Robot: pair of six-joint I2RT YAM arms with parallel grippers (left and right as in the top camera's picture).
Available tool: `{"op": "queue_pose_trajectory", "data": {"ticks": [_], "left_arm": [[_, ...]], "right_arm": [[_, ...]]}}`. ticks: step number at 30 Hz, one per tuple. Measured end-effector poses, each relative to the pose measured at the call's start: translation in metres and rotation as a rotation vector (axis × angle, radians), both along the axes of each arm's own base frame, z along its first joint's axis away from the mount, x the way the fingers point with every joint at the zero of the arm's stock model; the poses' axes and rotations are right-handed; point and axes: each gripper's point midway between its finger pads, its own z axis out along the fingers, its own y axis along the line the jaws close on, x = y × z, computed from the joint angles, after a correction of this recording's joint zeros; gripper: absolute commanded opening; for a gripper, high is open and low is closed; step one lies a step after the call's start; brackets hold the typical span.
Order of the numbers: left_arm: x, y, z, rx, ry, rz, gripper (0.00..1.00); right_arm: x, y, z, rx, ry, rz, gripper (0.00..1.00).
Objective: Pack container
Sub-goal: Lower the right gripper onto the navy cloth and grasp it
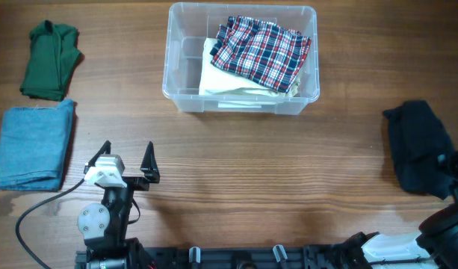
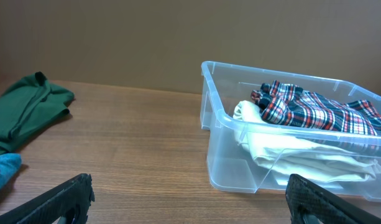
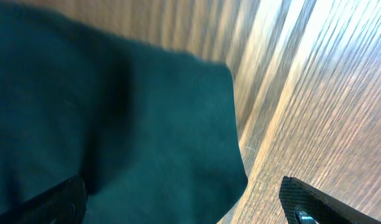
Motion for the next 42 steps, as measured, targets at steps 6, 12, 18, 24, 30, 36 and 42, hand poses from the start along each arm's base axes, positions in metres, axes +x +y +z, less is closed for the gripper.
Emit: {"op": "queue_pose_trajectory", "data": {"ticks": [6, 12, 18, 24, 30, 36, 42], "left_arm": [[0.000, 0.000, 0.000, 0.000, 0.000, 0.000, 1.00], [0.000, 0.000, 0.000, 0.000, 0.000, 0.000, 1.00], [0.000, 0.000, 0.000, 0.000, 0.000, 0.000, 1.00], [0.000, 0.000, 0.000, 0.000, 0.000, 0.000, 1.00], [0.000, 0.000, 0.000, 0.000, 0.000, 0.000, 1.00], [0.000, 0.000, 0.000, 0.000, 0.000, 0.000, 1.00], [0.000, 0.000, 0.000, 0.000, 0.000, 0.000, 1.00]], "right_arm": [[-0.002, 0.013, -0.023, 0.028, -0.028, -0.036, 1.00], [0.005, 0.015, -0.031, 0.015, -0.103, -0.054, 1.00], [0.015, 0.016, -0.038, 0.003, -0.192, -0.049, 1.00], [0.028, 0.014, -0.038, -0.053, -0.301, -0.026, 1.00], [0.039, 0.012, -0.037, -0.113, -0.398, 0.004, 1.00], [0.042, 0.013, -0.036, -0.130, -0.436, 0.020, 0.96], [0.041, 0.014, -0.037, -0.135, -0.452, 0.025, 0.93]]}}
